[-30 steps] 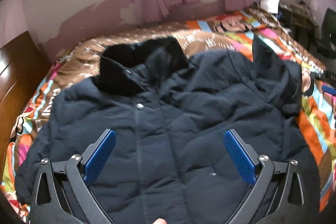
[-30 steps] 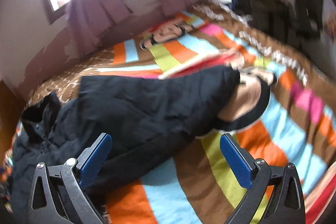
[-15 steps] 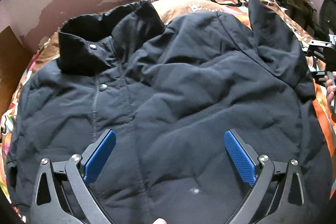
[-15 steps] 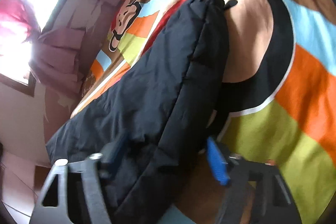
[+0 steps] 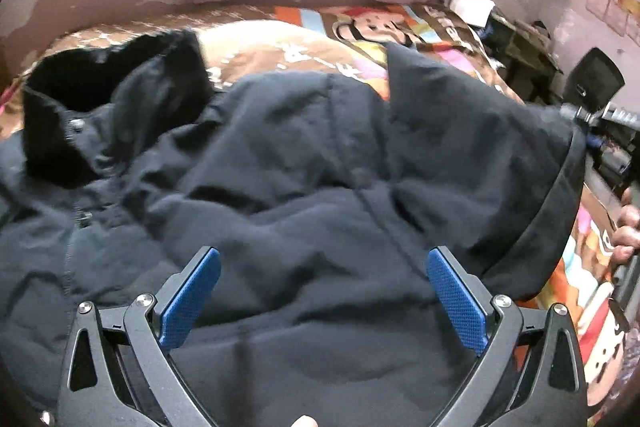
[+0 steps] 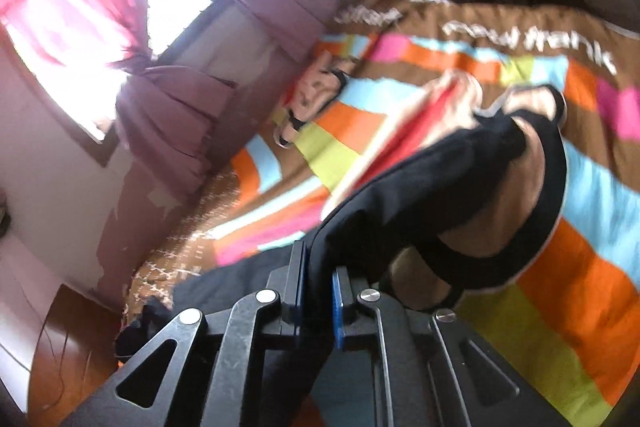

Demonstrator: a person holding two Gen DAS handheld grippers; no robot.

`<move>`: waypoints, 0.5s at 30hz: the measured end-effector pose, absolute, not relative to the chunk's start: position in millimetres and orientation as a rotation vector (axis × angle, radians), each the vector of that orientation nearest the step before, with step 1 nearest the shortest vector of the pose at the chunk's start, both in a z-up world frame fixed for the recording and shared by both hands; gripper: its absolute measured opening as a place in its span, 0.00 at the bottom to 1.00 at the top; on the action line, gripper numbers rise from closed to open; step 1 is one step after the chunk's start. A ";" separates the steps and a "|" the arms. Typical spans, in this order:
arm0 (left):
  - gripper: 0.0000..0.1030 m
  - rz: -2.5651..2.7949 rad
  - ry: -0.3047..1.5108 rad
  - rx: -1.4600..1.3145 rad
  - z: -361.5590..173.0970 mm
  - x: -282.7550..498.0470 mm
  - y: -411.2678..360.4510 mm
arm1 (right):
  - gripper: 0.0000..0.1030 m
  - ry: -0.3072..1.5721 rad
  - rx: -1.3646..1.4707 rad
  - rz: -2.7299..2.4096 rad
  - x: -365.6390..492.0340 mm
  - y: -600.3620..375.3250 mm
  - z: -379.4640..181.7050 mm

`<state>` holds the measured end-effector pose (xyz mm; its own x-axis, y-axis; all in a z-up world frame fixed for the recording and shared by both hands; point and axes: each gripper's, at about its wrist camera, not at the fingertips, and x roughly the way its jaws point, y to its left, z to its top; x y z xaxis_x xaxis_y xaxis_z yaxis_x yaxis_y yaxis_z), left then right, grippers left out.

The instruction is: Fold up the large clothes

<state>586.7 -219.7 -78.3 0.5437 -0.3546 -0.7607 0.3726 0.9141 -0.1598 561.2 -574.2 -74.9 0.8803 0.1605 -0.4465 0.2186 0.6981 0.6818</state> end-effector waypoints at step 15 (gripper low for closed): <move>0.98 -0.348 0.948 -0.024 -65.7 581.8 -179.9 | 0.08 0.333 0.410 0.089 529.5 -477.4 37.4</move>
<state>581.8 -179.9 -65.7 0.5325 -0.3021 -0.7907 0.2808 0.9443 -0.1716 529.5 -477.4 37.4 0.9421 0.1511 -0.2992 -0.0180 0.9142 0.4049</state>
